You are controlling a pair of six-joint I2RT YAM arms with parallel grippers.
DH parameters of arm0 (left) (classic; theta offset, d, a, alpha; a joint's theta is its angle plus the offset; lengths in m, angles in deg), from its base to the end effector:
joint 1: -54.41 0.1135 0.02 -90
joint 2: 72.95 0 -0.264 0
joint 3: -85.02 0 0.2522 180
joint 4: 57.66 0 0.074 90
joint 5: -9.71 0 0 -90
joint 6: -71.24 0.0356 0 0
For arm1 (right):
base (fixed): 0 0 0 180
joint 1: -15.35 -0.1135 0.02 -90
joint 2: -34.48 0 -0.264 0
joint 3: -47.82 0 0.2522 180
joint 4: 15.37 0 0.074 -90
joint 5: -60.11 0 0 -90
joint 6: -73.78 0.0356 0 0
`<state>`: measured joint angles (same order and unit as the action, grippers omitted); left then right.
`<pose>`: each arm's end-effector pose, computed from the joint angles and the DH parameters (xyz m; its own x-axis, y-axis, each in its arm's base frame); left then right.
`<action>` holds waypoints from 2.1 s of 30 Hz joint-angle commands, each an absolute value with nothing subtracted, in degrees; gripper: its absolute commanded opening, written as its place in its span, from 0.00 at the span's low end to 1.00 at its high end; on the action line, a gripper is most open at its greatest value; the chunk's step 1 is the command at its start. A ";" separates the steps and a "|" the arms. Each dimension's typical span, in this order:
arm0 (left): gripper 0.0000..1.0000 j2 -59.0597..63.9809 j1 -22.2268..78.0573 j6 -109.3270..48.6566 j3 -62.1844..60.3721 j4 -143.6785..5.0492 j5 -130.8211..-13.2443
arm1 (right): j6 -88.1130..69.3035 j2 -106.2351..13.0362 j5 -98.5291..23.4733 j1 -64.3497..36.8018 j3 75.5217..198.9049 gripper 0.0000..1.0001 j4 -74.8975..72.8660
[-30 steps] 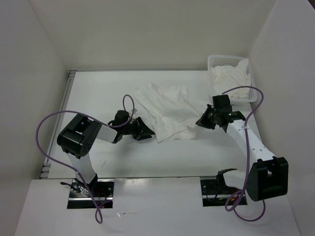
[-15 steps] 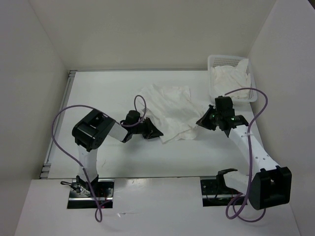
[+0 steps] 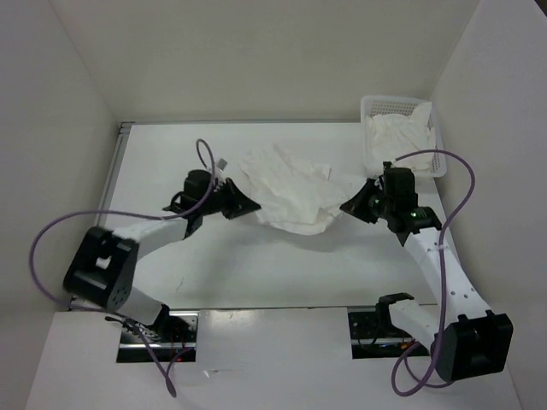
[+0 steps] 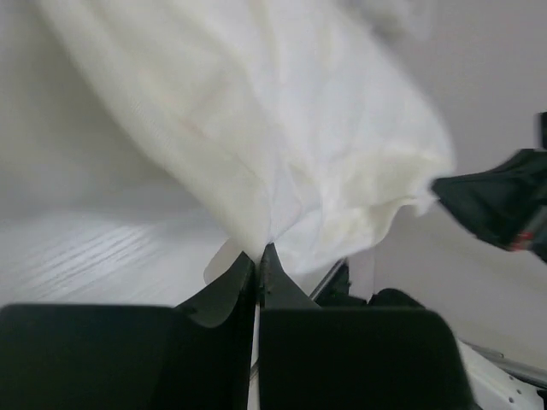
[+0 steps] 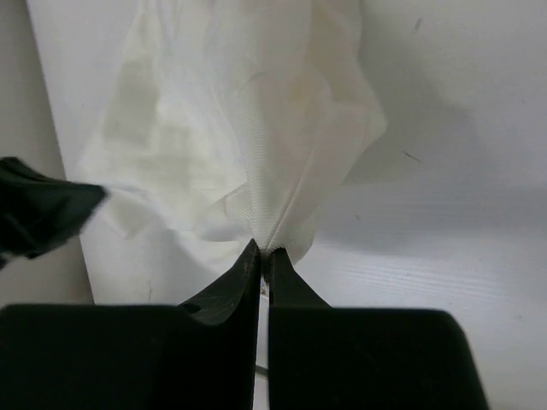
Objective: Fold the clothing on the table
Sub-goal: Flatten the skirt out
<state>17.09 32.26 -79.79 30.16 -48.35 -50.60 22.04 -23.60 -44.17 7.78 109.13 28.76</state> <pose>0.2904 -0.1373 0.1864 -0.8434 -0.4772 -0.2467 0.0050 0.4523 -0.8919 0.2112 0.0369 0.2808 -0.7031 0.5119 -0.4935 0.1565 0.7884 0.5949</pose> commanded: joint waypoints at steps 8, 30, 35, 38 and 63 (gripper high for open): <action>0.00 -9.74 45.79 -64.72 18.18 -70.98 -46.64 | 12.44 -15.89 -53.69 8.76 116.77 0.00 26.51; 0.00 -9.51 51.77 -63.84 20.64 -71.26 -31.52 | 17.19 -11.90 -59.96 6.56 111.15 0.00 21.08; 0.00 10.61 55.90 -61.21 11.69 -68.00 -30.73 | 13.76 -29.91 -59.13 11.83 118.16 0.00 14.57; 0.00 20.72 57.92 -63.66 2.56 -65.36 -28.36 | 11.74 -42.92 -60.21 13.85 128.26 0.00 13.33; 0.00 18.91 58.38 -66.92 22.95 -65.01 -33.18 | 12.61 -50.89 -64.52 14.39 118.68 0.00 20.01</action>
